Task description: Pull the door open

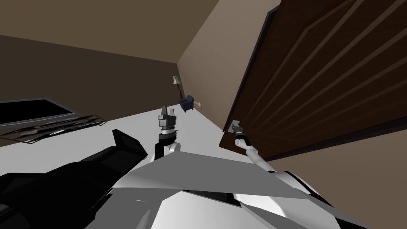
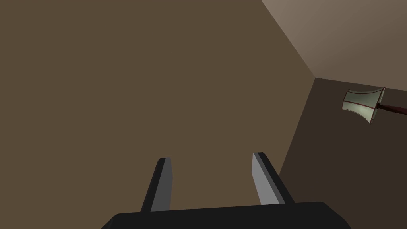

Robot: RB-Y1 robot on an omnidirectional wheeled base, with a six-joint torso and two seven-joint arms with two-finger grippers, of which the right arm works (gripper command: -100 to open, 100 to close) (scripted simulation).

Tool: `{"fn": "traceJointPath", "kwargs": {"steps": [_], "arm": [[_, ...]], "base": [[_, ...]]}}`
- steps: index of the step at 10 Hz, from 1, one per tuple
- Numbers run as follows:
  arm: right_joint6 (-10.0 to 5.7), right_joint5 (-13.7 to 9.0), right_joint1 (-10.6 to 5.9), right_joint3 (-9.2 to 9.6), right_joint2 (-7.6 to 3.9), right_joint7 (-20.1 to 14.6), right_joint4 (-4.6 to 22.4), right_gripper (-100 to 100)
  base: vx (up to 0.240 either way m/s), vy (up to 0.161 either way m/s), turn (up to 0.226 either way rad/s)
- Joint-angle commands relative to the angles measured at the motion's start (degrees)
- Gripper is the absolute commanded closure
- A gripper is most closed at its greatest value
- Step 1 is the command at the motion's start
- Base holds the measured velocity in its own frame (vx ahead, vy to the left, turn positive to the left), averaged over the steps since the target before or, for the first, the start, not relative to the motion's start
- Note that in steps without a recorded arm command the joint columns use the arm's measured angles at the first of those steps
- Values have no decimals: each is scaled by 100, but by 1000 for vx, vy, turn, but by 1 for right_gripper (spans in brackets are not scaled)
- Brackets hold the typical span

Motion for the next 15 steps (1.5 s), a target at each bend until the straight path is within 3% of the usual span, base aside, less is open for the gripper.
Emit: {"fn": "traceJointPath", "kwargs": {"steps": [1, 3, 4, 12, 14, 15], "arm": [[-20, 25, 3, 104, -34, -75, -48, 100], [-17, 33, 14, 149, -52, -109, -26, 100], [-24, 56, 51, 290, -110, -217, -84, 100], [-91, 141, 153, 847, -424, -649, -420, 100], [-80, 146, 159, 877, -414, -658, -390, 100], [-99, 167, 180, 991, -473, -741, -437, 100]], "base": [[-210, -74, 84], [-136, -44, 54], [-140, -34, 78], [-196, -83, 79], [-120, -62, 40], [-109, -41, 67]]}}
